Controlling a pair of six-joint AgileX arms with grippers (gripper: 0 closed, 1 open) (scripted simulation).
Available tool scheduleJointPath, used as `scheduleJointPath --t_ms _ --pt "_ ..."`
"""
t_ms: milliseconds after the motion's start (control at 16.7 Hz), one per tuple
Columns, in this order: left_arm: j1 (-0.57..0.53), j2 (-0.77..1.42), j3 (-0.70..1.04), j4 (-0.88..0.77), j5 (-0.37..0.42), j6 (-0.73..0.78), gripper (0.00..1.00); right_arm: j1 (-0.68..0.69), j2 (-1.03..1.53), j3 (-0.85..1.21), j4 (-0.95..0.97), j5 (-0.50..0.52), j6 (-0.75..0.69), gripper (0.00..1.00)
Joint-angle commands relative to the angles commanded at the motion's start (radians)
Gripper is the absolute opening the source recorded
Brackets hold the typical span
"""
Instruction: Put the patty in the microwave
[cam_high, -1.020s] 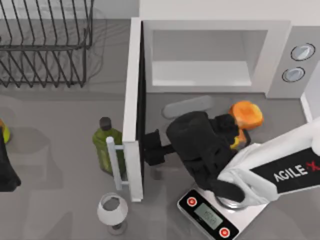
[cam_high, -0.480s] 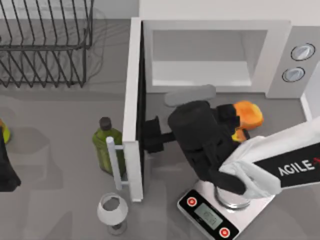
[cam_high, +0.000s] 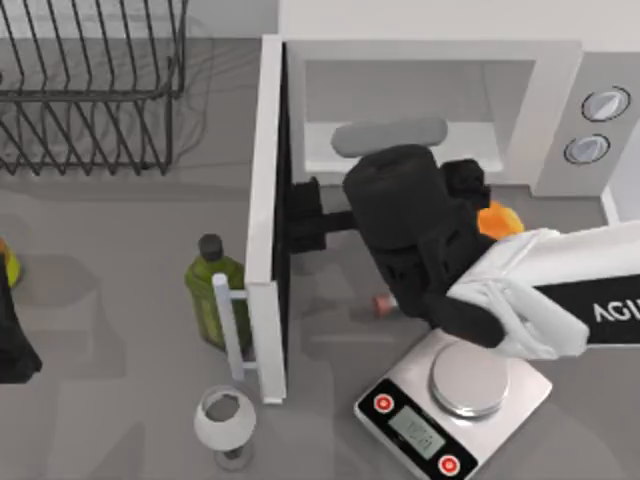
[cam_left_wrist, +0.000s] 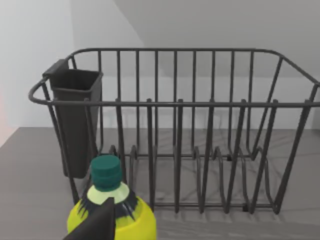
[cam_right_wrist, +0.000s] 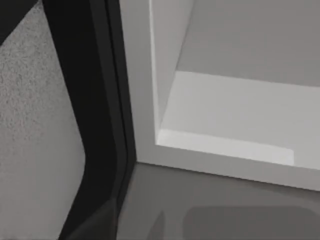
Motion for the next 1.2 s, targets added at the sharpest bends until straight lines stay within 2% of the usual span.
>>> scheduleJointPath --t_ms 780,1200 --pt "0.0 0.0 0.0 0.0 0.0 0.0 1.0 0.033 -0.111 0.042 -0.272 -0.023 -0.002 1.0" --pt "0.0 0.0 0.0 0.0 0.0 0.0 1.0 0.043 -0.126 0.045 -0.323 -0.031 -0.001 1.0"
